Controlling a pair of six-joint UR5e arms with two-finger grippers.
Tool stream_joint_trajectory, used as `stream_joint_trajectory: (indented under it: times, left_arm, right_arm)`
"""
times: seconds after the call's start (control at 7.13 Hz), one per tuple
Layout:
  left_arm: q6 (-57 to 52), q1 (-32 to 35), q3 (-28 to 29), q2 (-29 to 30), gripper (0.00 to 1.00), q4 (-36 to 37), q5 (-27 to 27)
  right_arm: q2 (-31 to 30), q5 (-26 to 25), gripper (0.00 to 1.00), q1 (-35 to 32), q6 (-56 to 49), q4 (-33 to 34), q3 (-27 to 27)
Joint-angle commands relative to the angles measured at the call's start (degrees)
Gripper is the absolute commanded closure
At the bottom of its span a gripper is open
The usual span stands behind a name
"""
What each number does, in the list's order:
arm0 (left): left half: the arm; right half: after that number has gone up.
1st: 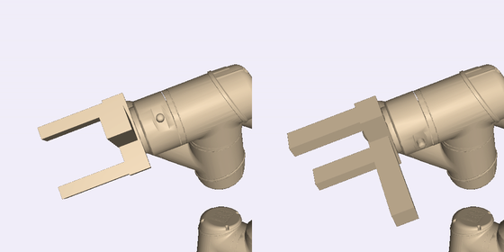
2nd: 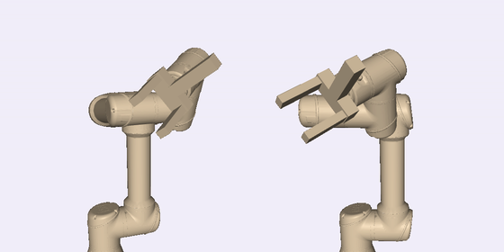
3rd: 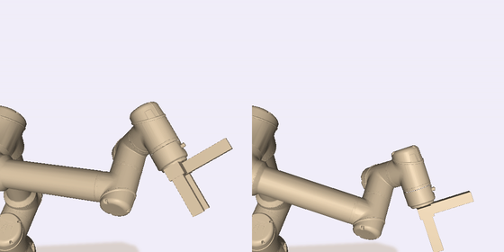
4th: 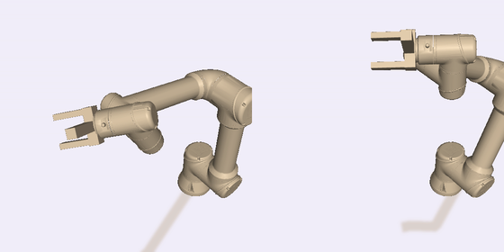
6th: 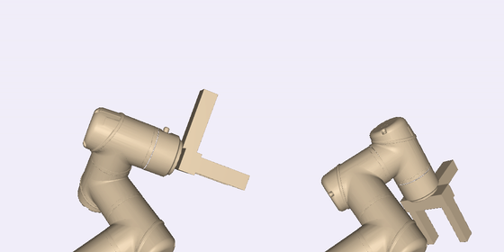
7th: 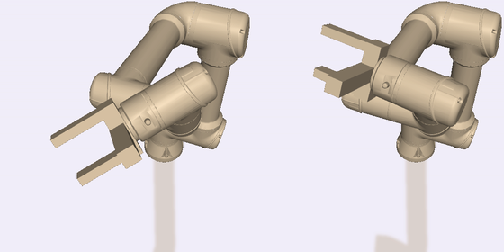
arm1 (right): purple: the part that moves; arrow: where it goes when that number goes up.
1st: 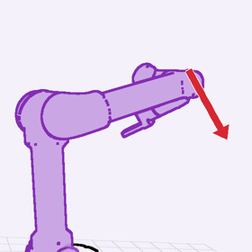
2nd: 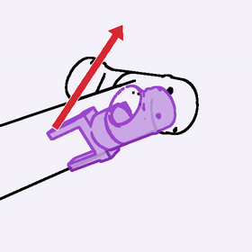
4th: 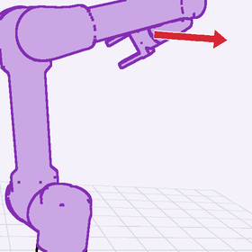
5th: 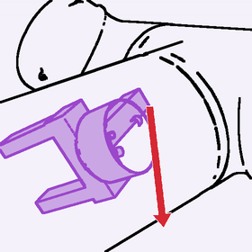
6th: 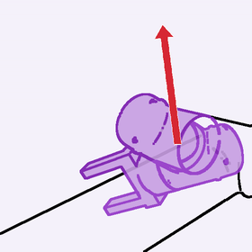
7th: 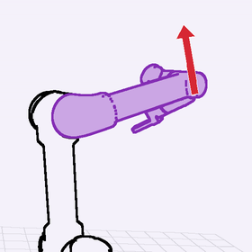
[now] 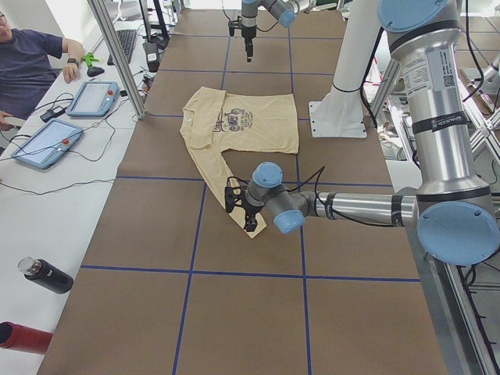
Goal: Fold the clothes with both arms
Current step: 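Release the sleeve on the shirt and withdraw the right gripper outward, then lower the left gripper onto the cuff of the other sleeve and grasp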
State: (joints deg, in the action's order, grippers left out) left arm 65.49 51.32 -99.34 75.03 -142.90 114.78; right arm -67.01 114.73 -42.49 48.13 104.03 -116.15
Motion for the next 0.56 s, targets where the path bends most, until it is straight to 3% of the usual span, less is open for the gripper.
stream_joint_trajectory:
  times: [0.0,0.42]
  left_arm:
    - [1.9,-4.8,2.3,-0.2,0.01,0.0,-5.4]
    - [1.6,-7.6,4.4,-0.1,0.06,0.1,-6.8]
  right_arm:
    - [-0.4,0.6,0.0,-0.2,-0.3,0.0,-0.2]
    - [-0.5,0.5,0.0,-0.2,-0.1,0.0,-0.2]
